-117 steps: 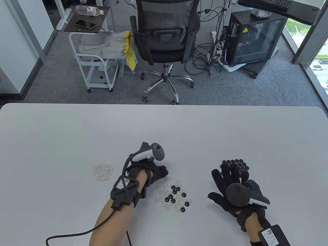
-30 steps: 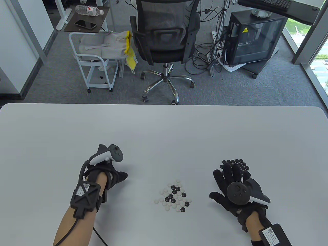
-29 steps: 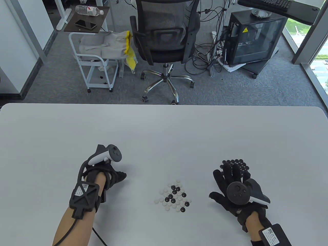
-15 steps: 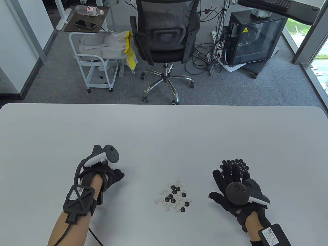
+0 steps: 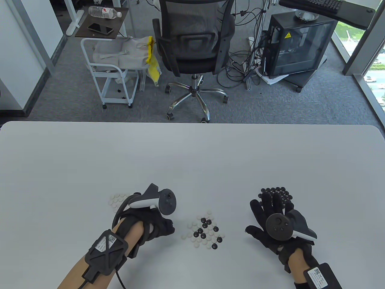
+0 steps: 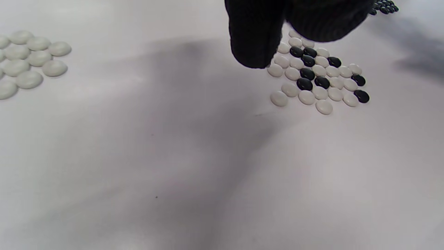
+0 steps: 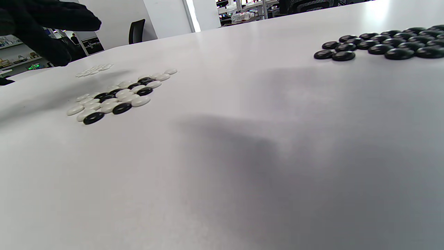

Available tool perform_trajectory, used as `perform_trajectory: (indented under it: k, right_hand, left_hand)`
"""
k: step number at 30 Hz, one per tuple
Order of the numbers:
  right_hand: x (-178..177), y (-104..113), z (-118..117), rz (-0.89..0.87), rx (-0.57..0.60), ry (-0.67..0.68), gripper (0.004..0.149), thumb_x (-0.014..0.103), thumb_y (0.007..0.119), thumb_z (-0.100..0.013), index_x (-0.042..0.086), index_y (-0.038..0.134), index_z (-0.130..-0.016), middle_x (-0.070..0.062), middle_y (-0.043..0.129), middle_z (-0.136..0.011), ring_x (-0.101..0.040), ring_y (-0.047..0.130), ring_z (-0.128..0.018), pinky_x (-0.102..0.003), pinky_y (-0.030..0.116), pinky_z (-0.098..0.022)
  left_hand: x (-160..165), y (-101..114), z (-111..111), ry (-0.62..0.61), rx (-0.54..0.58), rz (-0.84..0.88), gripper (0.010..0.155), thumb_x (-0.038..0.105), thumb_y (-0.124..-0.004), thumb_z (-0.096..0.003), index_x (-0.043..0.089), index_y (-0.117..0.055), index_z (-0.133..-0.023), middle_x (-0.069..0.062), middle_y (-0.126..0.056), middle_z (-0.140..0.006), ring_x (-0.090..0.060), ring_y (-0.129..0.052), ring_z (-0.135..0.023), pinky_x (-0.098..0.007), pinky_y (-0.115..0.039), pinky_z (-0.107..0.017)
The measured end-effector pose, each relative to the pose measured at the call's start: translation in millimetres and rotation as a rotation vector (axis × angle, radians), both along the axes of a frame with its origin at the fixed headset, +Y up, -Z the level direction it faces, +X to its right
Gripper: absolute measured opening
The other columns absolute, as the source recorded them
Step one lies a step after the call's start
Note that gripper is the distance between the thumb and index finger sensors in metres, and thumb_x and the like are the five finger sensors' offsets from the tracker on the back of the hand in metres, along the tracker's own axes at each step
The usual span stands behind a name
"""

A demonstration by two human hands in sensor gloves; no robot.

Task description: Go stone sorting task

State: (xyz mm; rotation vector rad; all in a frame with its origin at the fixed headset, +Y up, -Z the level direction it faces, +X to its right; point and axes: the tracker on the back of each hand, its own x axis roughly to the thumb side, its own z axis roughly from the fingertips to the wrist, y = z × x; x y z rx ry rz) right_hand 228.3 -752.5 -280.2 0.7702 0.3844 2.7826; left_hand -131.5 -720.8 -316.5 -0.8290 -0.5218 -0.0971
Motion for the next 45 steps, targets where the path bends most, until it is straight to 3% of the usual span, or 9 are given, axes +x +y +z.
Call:
perform_trajectory:
  k: [8,12,18,29,36,45]
  right_hand:
    - [1,-1,-1,0.005,-0.005,0.000,0.085,0.052,0.047,-0.062,-0.006,0.016,-0.117,-0.047,-0.006,-0.106,-0.070,-0.010,-0.087,-0.090,0.004,-0.049]
    - [1,-1,0,0.009,-0.010,-0.001,0.085,0.052,0.047,-0.062,-0.006,0.016,-0.117,-0.047,-0.006,-0.106,-0.070,-0.010,-0.087,-0.090,0.004,-0.049]
    - [2,1,1,0.006,-0.001,-0.002,0.085,0.052,0.048,-0.063,-0.006,0.016,-0.117,-0.047,-0.006,-0.106,-0.070,-0.010,-0.087,-0.090,0.004,-0.049]
    - [6,-1,-1,0.010,-0.015,-0.012,0.085,0.052,0.047,-0.063,-0.006,0.016,-0.117,-0.047,-0.006,-0.106,-0.070,-0.010,-0.087,-0.090,0.004,-0.049]
    - [4,-3,-1,0.007,-0.020,-0.007,0.085,0.052,0.047,-0.063,-0.006,0.016,-0.117,-0.048,-0.006,-0.106,-0.070,-0.010,-0.087,-0.090,0.004,-0.049]
    - [6,-2,-1,0.000,-0.022,-0.017,0.085,0.052,0.047,-0.063,-0.006,0.016,-0.117,-0.047,-0.007,-0.106,-0.070,-0.010,-0.087,-0.090,0.004,-0.049]
  left_hand:
    - [27,-31,14,-0.081,-0.062,-0.022,0.065,0.051,-0.058,-0.0529,0.033,-0.044,-0.114,-0.024,0.010,-0.109,-0.054,0.014,-0.092,-0.081,-0.004,-0.052]
    - [28,-42,18,-0.090,-0.066,-0.072,0.067,0.051,-0.057,-0.0529,0.033,-0.040,-0.115,-0.024,0.012,-0.109,-0.054,0.015,-0.092,-0.081,-0.003,-0.052]
    - [-18,-45,23,0.011,-0.058,-0.094,0.065,0.051,-0.058,-0.0533,0.034,-0.041,-0.114,-0.024,0.011,-0.109,-0.053,0.015,-0.092,-0.081,-0.002,-0.052]
    - [-164,-43,24,0.428,-0.061,-0.157,0.065,0.050,-0.058,-0.0541,0.034,-0.039,-0.114,-0.023,0.015,-0.107,-0.053,0.017,-0.091,-0.081,0.000,-0.052]
    - [-187,-49,5,0.556,-0.083,-0.064,0.067,0.051,-0.057,-0.0535,0.035,-0.033,-0.114,-0.024,0.017,-0.106,-0.053,0.019,-0.090,-0.081,0.001,-0.051]
    - [-183,-49,-13,0.577,-0.086,-0.057,0.067,0.050,-0.056,-0.0533,0.035,-0.033,-0.114,-0.023,0.019,-0.106,-0.053,0.021,-0.090,-0.081,0.003,-0.051]
